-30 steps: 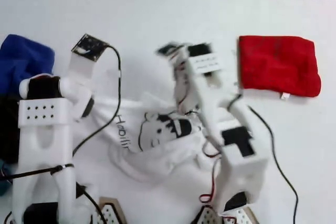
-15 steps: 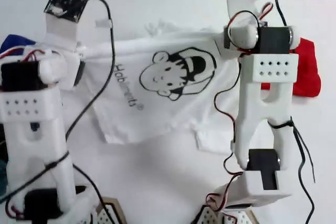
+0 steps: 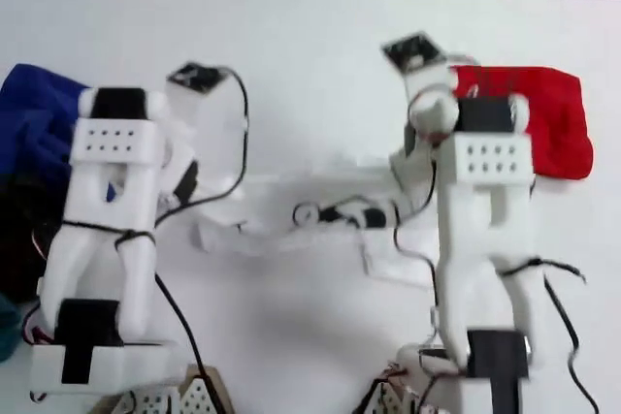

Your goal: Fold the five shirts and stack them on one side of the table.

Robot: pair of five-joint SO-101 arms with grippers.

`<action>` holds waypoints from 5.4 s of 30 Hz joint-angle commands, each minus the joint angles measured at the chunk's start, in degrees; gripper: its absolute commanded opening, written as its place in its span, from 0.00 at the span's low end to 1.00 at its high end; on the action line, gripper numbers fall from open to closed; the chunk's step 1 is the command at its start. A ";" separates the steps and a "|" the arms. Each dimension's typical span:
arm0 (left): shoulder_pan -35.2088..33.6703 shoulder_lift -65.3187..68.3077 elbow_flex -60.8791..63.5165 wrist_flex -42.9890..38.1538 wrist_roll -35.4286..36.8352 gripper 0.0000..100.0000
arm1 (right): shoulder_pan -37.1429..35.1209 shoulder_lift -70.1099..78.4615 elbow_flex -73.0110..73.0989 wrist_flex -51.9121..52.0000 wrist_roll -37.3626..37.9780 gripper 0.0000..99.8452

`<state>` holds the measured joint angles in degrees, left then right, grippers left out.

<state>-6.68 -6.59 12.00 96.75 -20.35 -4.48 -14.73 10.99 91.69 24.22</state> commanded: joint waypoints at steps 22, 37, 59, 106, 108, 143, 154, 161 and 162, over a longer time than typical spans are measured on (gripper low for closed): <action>0.44 0.26 39.52 -36.84 -6.07 0.03 | 4.35 -35.12 42.99 -11.21 21.01 0.22; -0.18 -11.34 47.87 -42.02 -6.15 0.03 | -2.42 -9.45 14.07 -19.03 -1.14 0.32; 0.35 -46.95 68.09 -46.15 -6.42 0.03 | -4.62 46.37 -32.26 -1.63 -3.16 0.17; 0.35 -46.95 68.09 -46.15 -6.42 0.03 | -7.52 39.52 -44.04 9.36 -3.25 0.02; 0.35 -46.95 68.09 -46.15 -6.42 0.03 | -7.60 37.23 -43.96 9.36 -3.25 0.02; -5.98 -4.57 -24.31 5.89 -9.32 0.02 | -0.48 -22.90 -13.45 -12.35 -3.08 0.02; 1.05 -4.40 -37.32 5.63 -3.34 0.02 | 7.25 -23.43 -18.11 -17.19 -3.60 0.02; 3.25 -12.31 -40.84 5.63 -2.73 0.02 | 11.21 -23.43 -30.42 -17.10 -3.25 0.02; 3.08 -13.27 -40.75 5.63 -2.73 0.02 | 11.65 -23.43 -31.74 -16.92 -3.25 0.02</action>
<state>-3.78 -15.21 -26.68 101.41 -23.52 5.45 -36.09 -15.47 75.87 21.23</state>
